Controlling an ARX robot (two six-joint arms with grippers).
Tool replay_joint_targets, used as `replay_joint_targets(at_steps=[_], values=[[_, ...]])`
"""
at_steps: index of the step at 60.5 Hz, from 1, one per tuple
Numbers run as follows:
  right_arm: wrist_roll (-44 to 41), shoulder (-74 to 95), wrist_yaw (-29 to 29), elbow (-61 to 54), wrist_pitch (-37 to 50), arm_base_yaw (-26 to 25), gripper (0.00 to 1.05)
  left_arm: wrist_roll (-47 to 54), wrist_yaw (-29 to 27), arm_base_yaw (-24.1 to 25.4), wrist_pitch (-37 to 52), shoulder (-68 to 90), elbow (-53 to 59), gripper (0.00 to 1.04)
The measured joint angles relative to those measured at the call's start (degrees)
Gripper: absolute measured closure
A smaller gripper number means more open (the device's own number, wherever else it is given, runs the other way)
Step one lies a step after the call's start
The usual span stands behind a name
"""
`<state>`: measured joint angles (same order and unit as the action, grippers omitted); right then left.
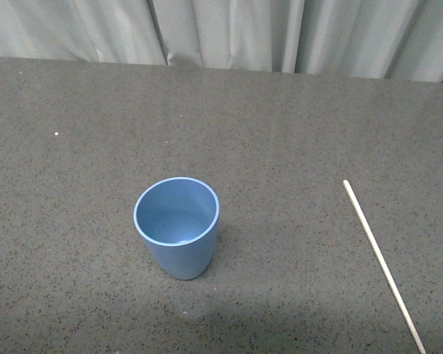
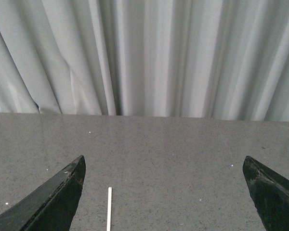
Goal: Transfer chopsticks to blue cup
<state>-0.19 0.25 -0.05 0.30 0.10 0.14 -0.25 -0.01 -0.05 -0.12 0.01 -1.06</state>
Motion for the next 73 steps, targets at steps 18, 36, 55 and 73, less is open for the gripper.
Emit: replay_joint_targets(at_steps=[18,36,55,73], values=[[0.0,0.0,0.0,0.0,0.0,0.0,0.09,0.0,0.0,0.0,0.0,0.0,0.0,0.07],[0.0,0.0,0.0,0.0,0.0,0.0,0.09,0.0,0.0,0.0,0.0,0.0,0.0,0.07],[0.0,0.0,0.0,0.0,0.0,0.0,0.09,0.0,0.0,0.0,0.0,0.0,0.0,0.07],[-5.4,3.2,8.2,1.5,-3.7,2.6,0.09,0.0,0.0,0.0,0.0,0.0,0.0,0.07]])
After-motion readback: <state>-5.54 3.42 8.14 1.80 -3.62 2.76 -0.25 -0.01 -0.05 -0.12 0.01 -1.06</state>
